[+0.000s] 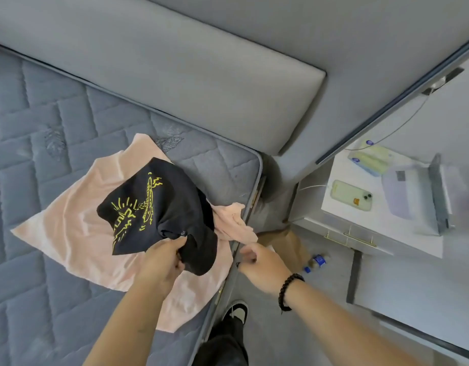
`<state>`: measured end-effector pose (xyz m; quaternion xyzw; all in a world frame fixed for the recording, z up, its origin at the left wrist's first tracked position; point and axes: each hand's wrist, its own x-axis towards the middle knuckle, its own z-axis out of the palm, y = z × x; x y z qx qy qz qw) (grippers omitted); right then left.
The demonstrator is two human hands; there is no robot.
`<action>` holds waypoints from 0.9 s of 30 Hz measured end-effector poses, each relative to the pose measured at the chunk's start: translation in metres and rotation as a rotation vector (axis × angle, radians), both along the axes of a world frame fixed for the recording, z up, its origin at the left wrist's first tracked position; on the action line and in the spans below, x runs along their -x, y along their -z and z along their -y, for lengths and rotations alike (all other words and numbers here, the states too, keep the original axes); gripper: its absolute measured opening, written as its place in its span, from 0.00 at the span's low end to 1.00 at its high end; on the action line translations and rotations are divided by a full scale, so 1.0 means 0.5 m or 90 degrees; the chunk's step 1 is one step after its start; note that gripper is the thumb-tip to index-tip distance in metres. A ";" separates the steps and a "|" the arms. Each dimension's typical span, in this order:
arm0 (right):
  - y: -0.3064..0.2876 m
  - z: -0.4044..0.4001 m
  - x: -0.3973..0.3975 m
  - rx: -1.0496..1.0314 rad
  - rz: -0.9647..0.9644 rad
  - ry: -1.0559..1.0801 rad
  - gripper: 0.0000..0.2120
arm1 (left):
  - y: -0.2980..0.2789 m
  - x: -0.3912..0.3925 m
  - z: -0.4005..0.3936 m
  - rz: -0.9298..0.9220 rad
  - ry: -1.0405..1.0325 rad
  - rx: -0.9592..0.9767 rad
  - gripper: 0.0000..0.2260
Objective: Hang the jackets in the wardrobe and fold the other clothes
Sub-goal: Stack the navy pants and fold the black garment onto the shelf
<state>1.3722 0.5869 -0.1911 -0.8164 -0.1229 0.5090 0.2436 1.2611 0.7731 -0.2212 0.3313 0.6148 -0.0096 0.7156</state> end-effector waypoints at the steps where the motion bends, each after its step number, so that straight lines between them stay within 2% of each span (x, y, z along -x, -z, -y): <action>1: -0.015 0.003 0.003 -0.024 0.019 0.004 0.23 | -0.031 -0.005 0.007 0.030 0.011 0.004 0.06; 5: -0.068 0.021 0.018 -0.204 0.148 -0.035 0.45 | -0.137 -0.033 0.035 0.081 0.059 -0.009 0.08; 8: -0.086 0.039 0.030 -0.218 0.195 -0.040 0.46 | -0.205 -0.049 0.059 0.101 0.140 -0.035 0.11; 15: -0.163 0.093 0.037 -0.333 0.303 0.056 0.34 | -0.360 -0.066 0.095 0.195 0.402 -0.055 0.06; 18: -0.222 0.127 0.035 -0.374 0.359 0.077 0.23 | -0.420 -0.089 0.116 0.237 0.440 -0.056 0.04; 22: -0.316 0.193 0.039 -0.409 0.395 0.227 0.09 | -0.492 -0.108 0.182 0.367 0.522 -0.070 0.04; 23: -0.338 0.216 0.039 -0.397 0.413 0.258 0.07 | -0.504 -0.108 0.203 0.416 0.546 -0.068 0.06; 24: -0.358 0.243 0.038 -0.383 0.442 0.283 0.08 | -0.515 -0.108 0.228 0.467 0.572 -0.059 0.13; 26: -0.400 0.303 0.037 -0.364 0.502 0.329 0.09 | -0.522 -0.111 0.283 0.539 0.678 -0.064 0.35; 27: -0.423 0.335 0.038 -0.353 0.533 0.349 0.08 | -0.523 -0.112 0.317 0.541 0.758 -0.114 0.44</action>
